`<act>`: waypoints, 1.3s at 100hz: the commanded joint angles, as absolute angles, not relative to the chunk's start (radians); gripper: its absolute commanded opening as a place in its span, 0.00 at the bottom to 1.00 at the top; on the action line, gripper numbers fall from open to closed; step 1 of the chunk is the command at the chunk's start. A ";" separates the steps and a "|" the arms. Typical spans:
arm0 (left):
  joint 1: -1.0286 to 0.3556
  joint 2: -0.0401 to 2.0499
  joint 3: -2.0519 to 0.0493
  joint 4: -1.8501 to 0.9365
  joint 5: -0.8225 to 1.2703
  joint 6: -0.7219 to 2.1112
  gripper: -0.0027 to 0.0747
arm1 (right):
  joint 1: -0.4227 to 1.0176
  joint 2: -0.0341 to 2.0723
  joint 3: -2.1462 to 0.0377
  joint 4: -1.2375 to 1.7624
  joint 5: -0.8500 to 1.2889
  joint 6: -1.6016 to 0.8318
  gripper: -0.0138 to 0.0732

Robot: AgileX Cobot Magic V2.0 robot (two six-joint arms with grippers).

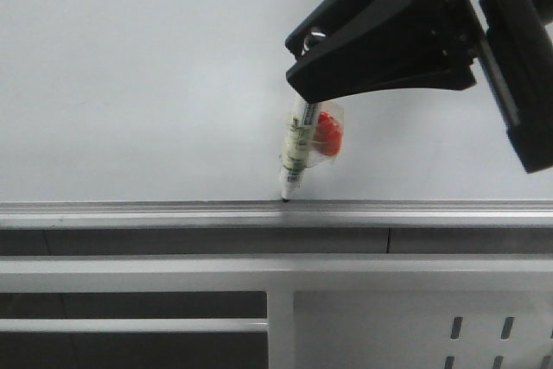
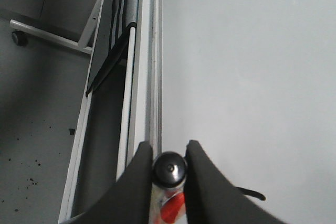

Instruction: Write number 1 on whiteboard

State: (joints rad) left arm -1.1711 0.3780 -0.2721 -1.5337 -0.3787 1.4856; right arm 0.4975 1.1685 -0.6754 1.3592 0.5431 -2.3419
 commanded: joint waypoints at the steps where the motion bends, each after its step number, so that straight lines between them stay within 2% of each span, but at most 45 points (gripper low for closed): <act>1: -1.176 0.384 -0.301 -1.508 -0.383 1.487 0.01 | 0.489 1.148 -0.701 1.395 0.462 -2.360 0.08; 28: -1.176 0.384 -0.301 -1.508 -0.374 1.487 0.01 | 0.489 0.976 -0.712 1.363 0.625 -2.173 0.07; 52: -1.176 0.389 -0.322 -1.508 -0.277 1.487 0.02 | 0.489 0.865 -0.712 1.270 0.813 -1.874 0.07; 63: -1.176 0.443 -0.353 -1.508 -0.210 1.515 0.11 | 0.489 0.861 -0.712 1.281 0.857 -1.828 0.07; 79: -1.176 0.618 -0.439 -1.508 -0.152 1.602 0.35 | 0.489 0.863 -0.712 1.325 0.824 -1.825 0.07; 84: -1.176 0.676 -0.471 -1.508 -0.141 1.614 0.39 | 0.489 0.863 -0.714 1.344 0.819 -1.830 0.07; 102: -1.176 0.825 -0.534 -1.499 -0.075 1.637 0.38 | 0.489 0.863 -0.771 1.341 0.821 -1.832 0.07; 130: -1.176 0.842 -0.539 -1.499 -0.023 1.637 0.37 | 0.487 0.863 -0.832 1.307 0.866 -1.826 0.07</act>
State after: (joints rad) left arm -1.1711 0.8503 -0.5040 -1.5042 -0.0325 1.6343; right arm 0.4935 0.8719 -0.7943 1.2502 0.8435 -1.8291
